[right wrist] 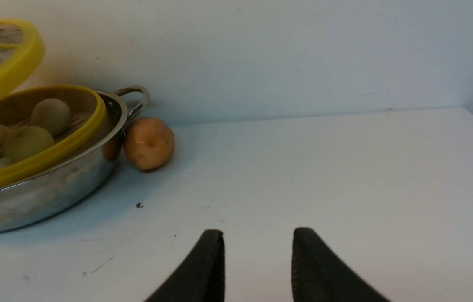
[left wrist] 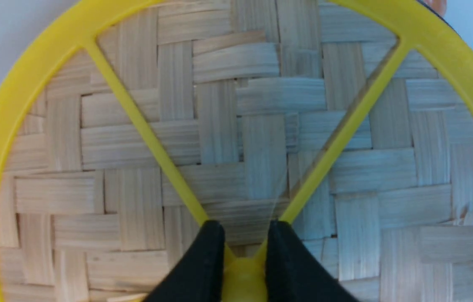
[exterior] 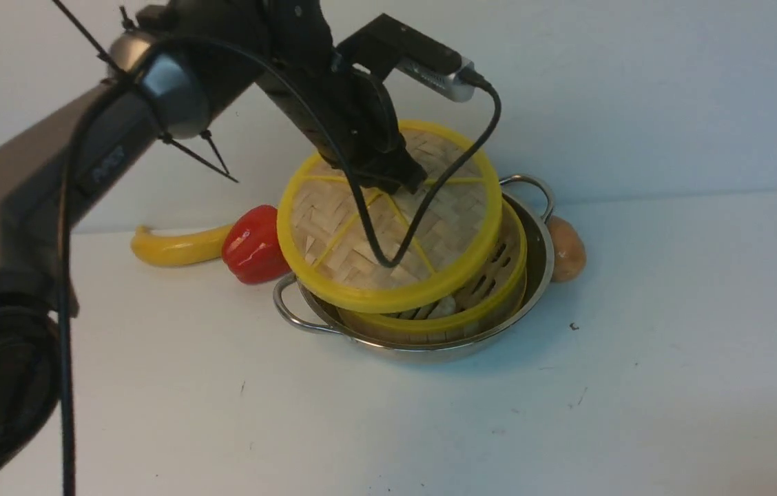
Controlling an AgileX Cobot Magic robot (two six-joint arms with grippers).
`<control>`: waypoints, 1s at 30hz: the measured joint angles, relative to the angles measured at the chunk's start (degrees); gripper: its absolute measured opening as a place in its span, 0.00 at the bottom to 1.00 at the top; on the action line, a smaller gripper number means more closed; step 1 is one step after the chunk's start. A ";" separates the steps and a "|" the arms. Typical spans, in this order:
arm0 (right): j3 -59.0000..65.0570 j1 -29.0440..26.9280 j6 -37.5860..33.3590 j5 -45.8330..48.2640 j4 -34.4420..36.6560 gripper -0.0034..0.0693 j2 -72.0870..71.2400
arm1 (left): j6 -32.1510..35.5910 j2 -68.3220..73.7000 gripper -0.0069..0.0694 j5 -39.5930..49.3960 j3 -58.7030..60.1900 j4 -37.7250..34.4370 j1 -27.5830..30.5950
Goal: Place the steamer in the pot on the white table, and put the lid on the steamer.
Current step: 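Place the yellow bamboo steamer lid onto the steamer in the pot with the left gripper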
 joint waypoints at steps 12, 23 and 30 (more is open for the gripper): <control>0.00 0.00 0.00 0.00 0.00 0.38 0.00 | -0.27 5.39 0.24 -5.96 -0.36 0.21 -1.00; 0.00 0.00 0.00 0.00 0.00 0.38 0.00 | -0.25 7.08 0.24 -7.92 -0.46 -0.17 -1.35; 0.00 0.00 0.00 0.00 0.00 0.38 0.00 | 0.47 7.26 0.24 -8.96 -0.46 0.86 -2.84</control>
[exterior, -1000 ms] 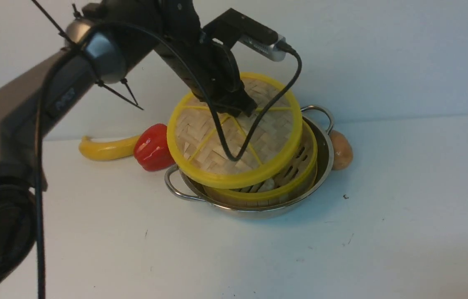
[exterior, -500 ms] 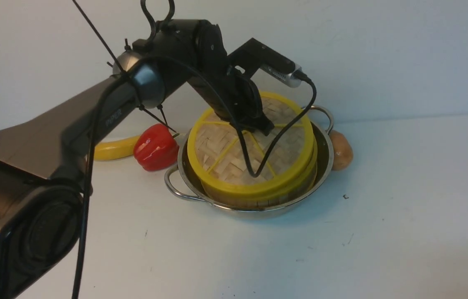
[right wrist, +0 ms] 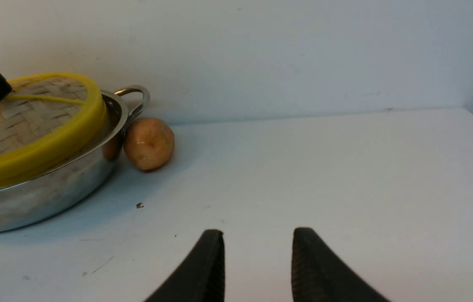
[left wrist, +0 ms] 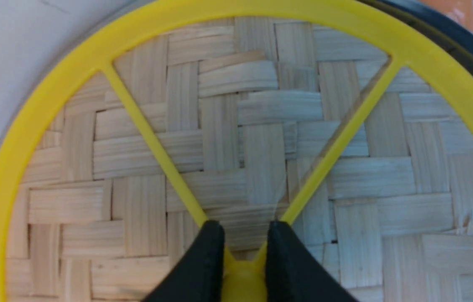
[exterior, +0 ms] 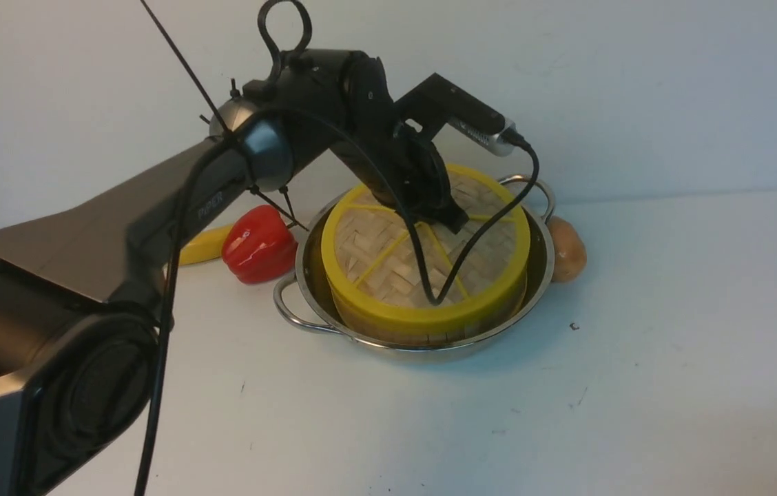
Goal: Place the steamer in the pot on the white table, and put the lid on the steamer.
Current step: 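Place the yellow bamboo steamer lid onto the steamer in the pot with the left gripper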
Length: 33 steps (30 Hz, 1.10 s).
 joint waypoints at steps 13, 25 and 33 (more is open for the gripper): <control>0.00 0.00 0.00 0.00 0.00 0.38 0.00 | 0.74 0.06 0.24 -0.99 0.00 2.52 -0.81; 0.00 0.00 0.00 0.00 0.00 0.38 0.00 | 0.78 0.06 0.66 1.32 0.00 4.70 -0.88; 0.00 0.00 0.00 0.00 0.00 0.38 0.00 | -2.35 -1.10 0.99 1.51 -0.06 5.24 -0.88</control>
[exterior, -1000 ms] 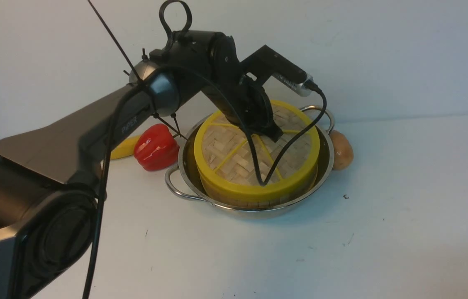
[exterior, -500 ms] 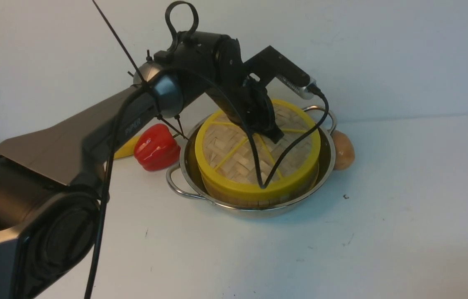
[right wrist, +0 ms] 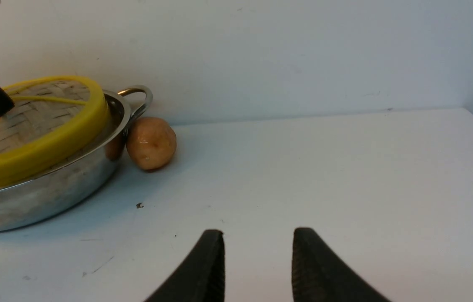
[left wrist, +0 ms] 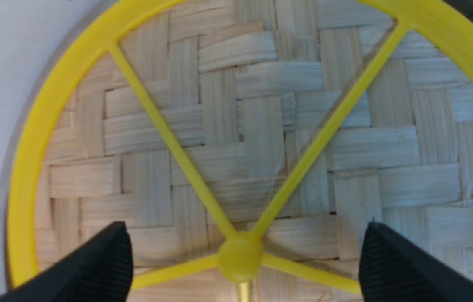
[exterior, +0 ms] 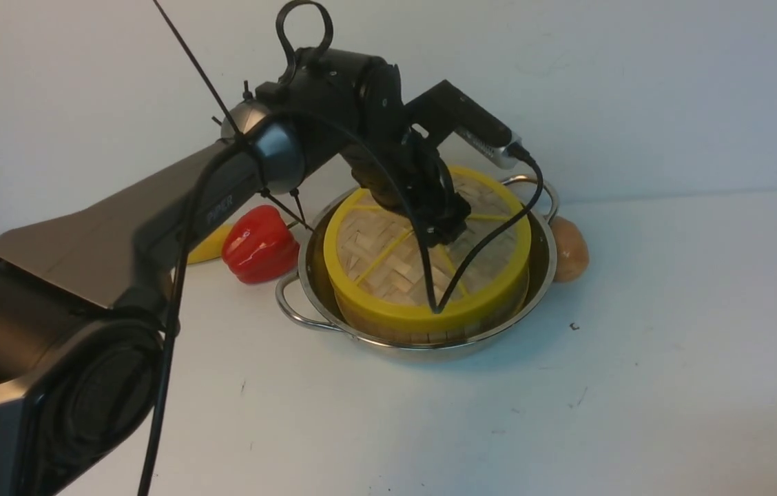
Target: Place the steamer in the pot on the white table, and put the lid on the steamer.
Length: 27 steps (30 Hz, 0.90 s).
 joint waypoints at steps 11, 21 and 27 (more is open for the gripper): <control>0.00 0.00 0.00 0.00 0.00 0.38 0.00 | -11.23 -15.60 0.70 4.66 -0.05 5.21 0.00; 0.00 0.00 0.00 0.00 0.00 0.38 0.00 | -23.65 -24.20 0.29 9.31 -0.23 5.75 0.00; 0.00 0.00 0.00 0.00 -0.31 0.38 0.00 | -23.65 -24.33 0.15 9.31 -0.22 6.90 0.00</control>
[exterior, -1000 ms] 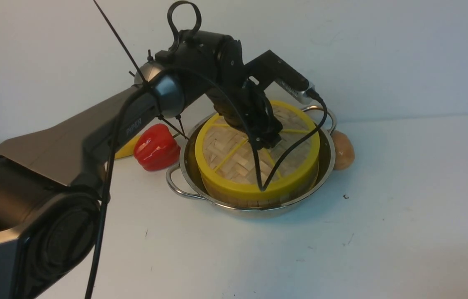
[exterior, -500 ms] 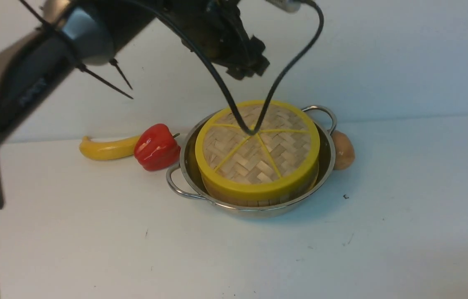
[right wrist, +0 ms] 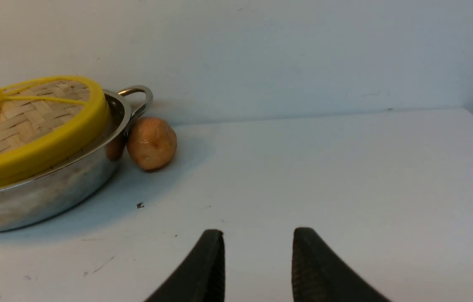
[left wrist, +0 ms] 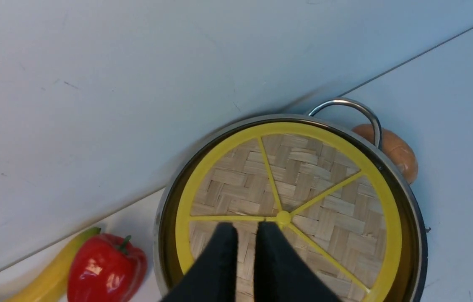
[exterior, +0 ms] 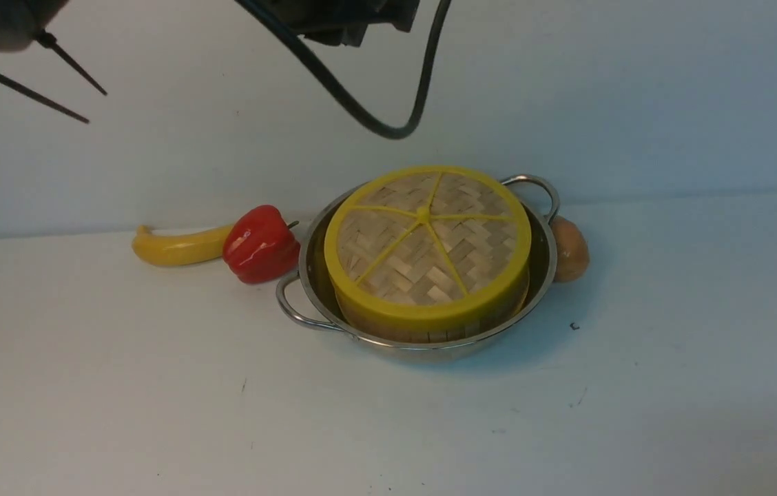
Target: Place the steamer in the pot on the white table, and put the lid on the steamer.
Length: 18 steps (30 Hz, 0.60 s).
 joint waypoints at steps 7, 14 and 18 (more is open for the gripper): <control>0.00 0.00 0.00 0.00 0.31 0.38 0.00 | 0.00 -7.97 0.12 -2.94 4.83 2.26 0.00; 0.00 0.00 0.00 0.00 0.31 0.38 0.00 | -0.17 -26.99 0.12 -14.88 22.23 9.40 5.57; 0.00 0.00 0.00 0.00 0.31 0.38 0.00 | -0.22 -35.85 0.13 -18.68 36.16 7.93 14.74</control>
